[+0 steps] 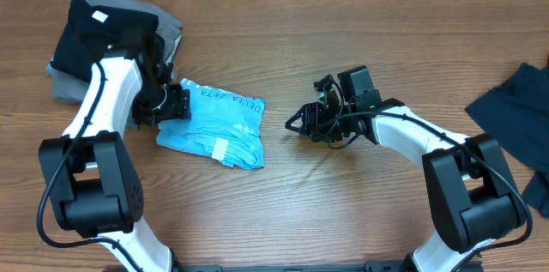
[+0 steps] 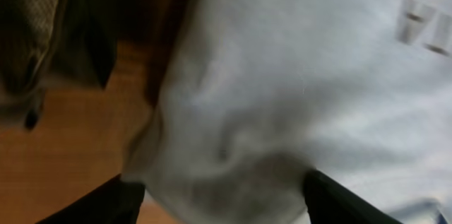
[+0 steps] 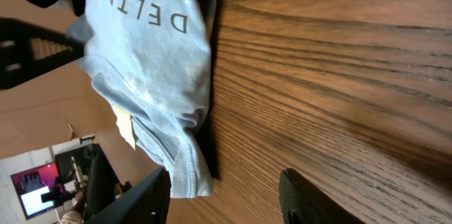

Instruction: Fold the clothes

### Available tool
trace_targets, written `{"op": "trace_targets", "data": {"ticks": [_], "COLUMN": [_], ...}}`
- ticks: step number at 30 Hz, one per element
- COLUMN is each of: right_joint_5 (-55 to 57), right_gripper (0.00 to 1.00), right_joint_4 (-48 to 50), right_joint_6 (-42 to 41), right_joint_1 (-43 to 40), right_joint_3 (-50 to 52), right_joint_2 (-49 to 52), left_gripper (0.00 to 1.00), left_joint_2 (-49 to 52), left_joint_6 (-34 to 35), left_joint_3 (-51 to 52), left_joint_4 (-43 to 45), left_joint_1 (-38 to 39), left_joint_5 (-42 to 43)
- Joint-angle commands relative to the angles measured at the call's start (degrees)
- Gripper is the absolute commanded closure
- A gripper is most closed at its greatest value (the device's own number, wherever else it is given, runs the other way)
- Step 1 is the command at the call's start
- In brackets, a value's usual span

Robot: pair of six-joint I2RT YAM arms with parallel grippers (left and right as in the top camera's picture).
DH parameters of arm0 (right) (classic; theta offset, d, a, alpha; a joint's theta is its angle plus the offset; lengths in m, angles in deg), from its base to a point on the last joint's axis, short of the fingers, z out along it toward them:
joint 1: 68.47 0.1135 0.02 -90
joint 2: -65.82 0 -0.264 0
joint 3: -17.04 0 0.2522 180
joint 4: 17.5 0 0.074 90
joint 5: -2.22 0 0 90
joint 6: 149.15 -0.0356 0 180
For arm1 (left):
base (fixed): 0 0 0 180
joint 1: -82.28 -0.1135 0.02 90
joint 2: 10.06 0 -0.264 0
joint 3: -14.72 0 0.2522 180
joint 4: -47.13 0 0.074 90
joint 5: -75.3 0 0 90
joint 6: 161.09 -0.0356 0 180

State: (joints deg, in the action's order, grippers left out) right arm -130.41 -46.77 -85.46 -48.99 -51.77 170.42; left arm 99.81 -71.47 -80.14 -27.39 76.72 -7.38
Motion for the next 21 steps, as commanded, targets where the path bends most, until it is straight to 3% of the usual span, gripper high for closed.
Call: {"op": "trace_targets", "data": {"ticks": [1, 6, 14, 16, 19, 20, 21], "right_joint_5": [0.09, 0.15, 2.4, -1.29, -5.9, -6.54, -6.51], "right_gripper": [0.47, 0.48, 0.48, 0.47, 0.5, 0.55, 0.76], "right_joint_4": [-0.35, -1.14, -2.1, -2.69, -2.8, -3.02, -4.48], "right_joint_6": [1.49, 1.53, 1.57, 4.44, 5.99, 5.97, 5.51], "right_joint_1": [-0.24, -0.55, -5.2, -5.79, -4.48, -3.76, -1.88], "right_joint_3": [-0.07, -0.09, -0.09, -0.09, -0.09, -0.09, -0.07], "right_joint_2": [-1.66, -1.81, -4.24, -6.32, -7.72, -7.78, -7.72], "left_gripper": [0.36, 0.78, 0.85, 0.84, 0.79, 0.78, 0.8], "left_joint_2": [-1.11, -1.09, -1.09, -1.14, -1.2, -1.25, -1.25], "left_joint_6": [0.35, 0.09, 1.64, 5.86, 5.97, 5.46, 4.68], "left_joint_3": [5.55, 13.05, 16.57, 16.44, 15.41, 14.75, 12.57], "left_joint_4": [5.25, 11.47, 13.18, 12.87, 11.58, 10.51, 7.34], "left_joint_1": [-0.61, 3.32, 16.61, 19.28, 19.63, 19.61, 19.26], "left_joint_5": [6.82, 12.92, 12.48, 12.39, 17.84, 18.95, 18.82]}}
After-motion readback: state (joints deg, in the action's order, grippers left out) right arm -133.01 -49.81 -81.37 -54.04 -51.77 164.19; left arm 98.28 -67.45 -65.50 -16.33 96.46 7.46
